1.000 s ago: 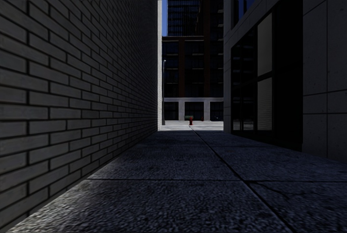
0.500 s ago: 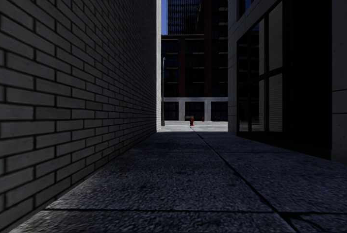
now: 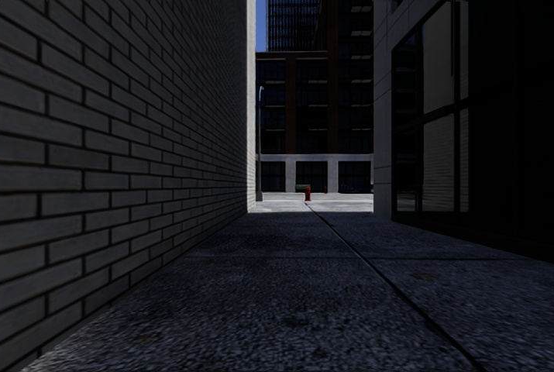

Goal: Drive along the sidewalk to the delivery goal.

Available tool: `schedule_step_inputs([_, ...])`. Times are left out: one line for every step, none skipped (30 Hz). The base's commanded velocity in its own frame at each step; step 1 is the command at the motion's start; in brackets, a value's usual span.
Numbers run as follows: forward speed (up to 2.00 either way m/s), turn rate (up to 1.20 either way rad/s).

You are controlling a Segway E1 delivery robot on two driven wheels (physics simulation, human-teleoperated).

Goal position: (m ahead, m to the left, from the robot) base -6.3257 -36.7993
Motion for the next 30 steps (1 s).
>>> schedule_step_inputs([1.82,0.00])
schedule_step_inputs([1.82,0.00])
schedule_step_inputs([1.82,0.00])
schedule_step_inputs([1.83,0.00])
schedule_step_inputs([1.86,0.00])
schedule_step_inputs([1.92,0.00])
schedule_step_inputs([2.00,0.00])
schedule_step_inputs([2.00,0.00])
schedule_step_inputs([1.99,0.00])
schedule_step_inputs([2.00,0.00])
schedule_step_inputs([2.00,0.00])
schedule_step_inputs([1.99,0.00])
schedule_step_inputs([1.99,0.00])
schedule_step_inputs([1.99,0.00])
schedule_step_inputs([2.00,0.00])
schedule_step_inputs([2.00,0.00])
schedule_step_inputs([2.00,0.00])
schedule_step_inputs([2.00,0.00])
schedule_step_inputs([2.00,0.00])
schedule_step_inputs([2.00,0.00])
schedule_step_inputs([2.00,0.00])
schedule_step_inputs([2.00,0.00])
schedule_step_inputs([2.00,0.00])
schedule_step_inputs([2.00,0.00])
schedule_step_inputs([2.00,0.00])
schedule_step_inputs([2.00,0.00])
schedule_step_inputs([2.00,0.00])
schedule_step_inputs([2.00,0.00])
schedule_step_inputs([2.00,0.00])
schedule_step_inputs([2.00,0.00])
